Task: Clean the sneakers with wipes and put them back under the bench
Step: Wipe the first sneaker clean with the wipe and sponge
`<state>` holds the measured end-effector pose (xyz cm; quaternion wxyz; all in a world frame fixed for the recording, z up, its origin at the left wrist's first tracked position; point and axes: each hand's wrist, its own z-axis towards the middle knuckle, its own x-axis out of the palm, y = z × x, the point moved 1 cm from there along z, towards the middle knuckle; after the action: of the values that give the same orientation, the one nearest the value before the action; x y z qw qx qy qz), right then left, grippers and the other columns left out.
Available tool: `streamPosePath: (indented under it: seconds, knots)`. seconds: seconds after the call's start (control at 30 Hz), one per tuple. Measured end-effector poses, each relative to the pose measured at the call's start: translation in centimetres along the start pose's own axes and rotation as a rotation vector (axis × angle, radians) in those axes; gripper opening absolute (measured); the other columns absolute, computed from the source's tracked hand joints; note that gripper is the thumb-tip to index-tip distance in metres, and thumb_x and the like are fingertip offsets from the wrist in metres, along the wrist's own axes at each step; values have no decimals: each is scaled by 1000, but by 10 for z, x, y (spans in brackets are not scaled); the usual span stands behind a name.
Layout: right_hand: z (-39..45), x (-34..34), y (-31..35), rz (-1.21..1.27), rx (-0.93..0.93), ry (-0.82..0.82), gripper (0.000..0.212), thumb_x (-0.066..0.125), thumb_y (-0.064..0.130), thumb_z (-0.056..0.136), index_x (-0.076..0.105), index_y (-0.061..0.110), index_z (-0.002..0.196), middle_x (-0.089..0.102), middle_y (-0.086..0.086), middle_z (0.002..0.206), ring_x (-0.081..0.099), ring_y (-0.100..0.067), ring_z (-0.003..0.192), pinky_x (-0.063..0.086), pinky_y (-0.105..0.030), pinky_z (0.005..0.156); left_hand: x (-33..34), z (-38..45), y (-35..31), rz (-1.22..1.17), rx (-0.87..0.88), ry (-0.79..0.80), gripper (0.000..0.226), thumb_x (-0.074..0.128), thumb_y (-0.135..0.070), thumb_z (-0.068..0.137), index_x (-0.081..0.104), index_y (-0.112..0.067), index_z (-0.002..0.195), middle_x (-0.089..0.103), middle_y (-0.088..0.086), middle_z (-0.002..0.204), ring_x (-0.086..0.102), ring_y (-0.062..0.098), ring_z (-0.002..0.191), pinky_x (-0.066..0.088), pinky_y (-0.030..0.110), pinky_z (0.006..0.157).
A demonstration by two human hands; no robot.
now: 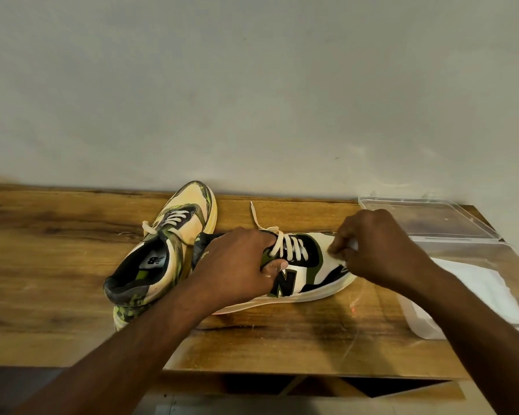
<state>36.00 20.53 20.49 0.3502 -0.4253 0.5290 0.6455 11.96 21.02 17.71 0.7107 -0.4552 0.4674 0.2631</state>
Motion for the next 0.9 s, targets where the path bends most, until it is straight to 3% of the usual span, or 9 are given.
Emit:
streamPosePath:
  seconds: [0.03, 0.17, 0.3, 0.43, 0.6, 0.7, 0.83, 0.9]
  knots:
    - [0, -3, -5, -10, 27, -28, 24, 80, -1, 74, 85, 20, 83, 78, 4, 85, 62, -3, 71, 43, -11, 66, 0, 0, 0, -3, 3, -1, 26, 65, -52, 94, 73, -29, 105, 73, -10, 85, 65, 11, 77, 58, 37, 71]
    - [2, 7, -10, -61, 63, -251, 21, 80, -4, 74, 84, 12, 86, 78, -7, 84, 68, -25, 75, 50, -28, 72, 0, 0, 0, 2, 1, -2, 27, 64, -52, 93, 73, -30, 106, 74, -10, 88, 67, 12, 80, 59, 37, 73]
    - [4, 23, 2, -140, -48, -137, 23, 73, 1, 75, 83, 19, 84, 71, 0, 84, 65, -24, 78, 59, -41, 68, 0, 1, -2, 7, -2, -7, 26, 64, -52, 94, 71, -29, 103, 73, -9, 86, 66, 13, 79, 59, 38, 72]
    - [-1, 0, -9, -42, -28, -87, 23, 79, -4, 74, 85, 16, 86, 77, -1, 87, 66, -16, 76, 56, -30, 74, 2, 4, -5, 7, 0, -10, 27, 64, -52, 94, 72, -29, 105, 73, -10, 86, 66, 13, 79, 58, 37, 72]
    - [1, 3, -12, -17, 17, -301, 21, 77, -8, 75, 84, 9, 85, 78, -8, 85, 71, -27, 78, 57, -35, 77, 2, 5, -5, 23, -3, -4, 26, 63, -53, 94, 71, -29, 102, 72, -9, 84, 66, 13, 78, 58, 36, 71]
    - [-3, 11, 3, 26, -90, -210, 23, 76, -4, 77, 85, 16, 85, 76, -1, 82, 69, -21, 75, 59, -37, 71, 2, 4, -5, 23, -1, -17, 26, 63, -53, 94, 71, -29, 101, 72, -10, 83, 65, 13, 77, 57, 35, 69]
    - [-4, -7, -9, 37, 19, -62, 21, 78, -1, 79, 86, 17, 86, 78, 2, 88, 64, -6, 75, 43, -9, 69, 2, 5, -5, 26, 9, -17, 27, 64, -53, 95, 71, -29, 102, 72, -9, 84, 65, 14, 78, 57, 35, 69]
    - [-2, -11, -19, 28, 93, -164, 20, 77, -3, 79, 85, 13, 87, 79, -3, 91, 67, -13, 78, 44, -14, 71, 3, 5, -5, 29, 9, -22, 27, 63, -53, 94, 71, -29, 103, 72, -9, 85, 66, 14, 78, 57, 36, 70]
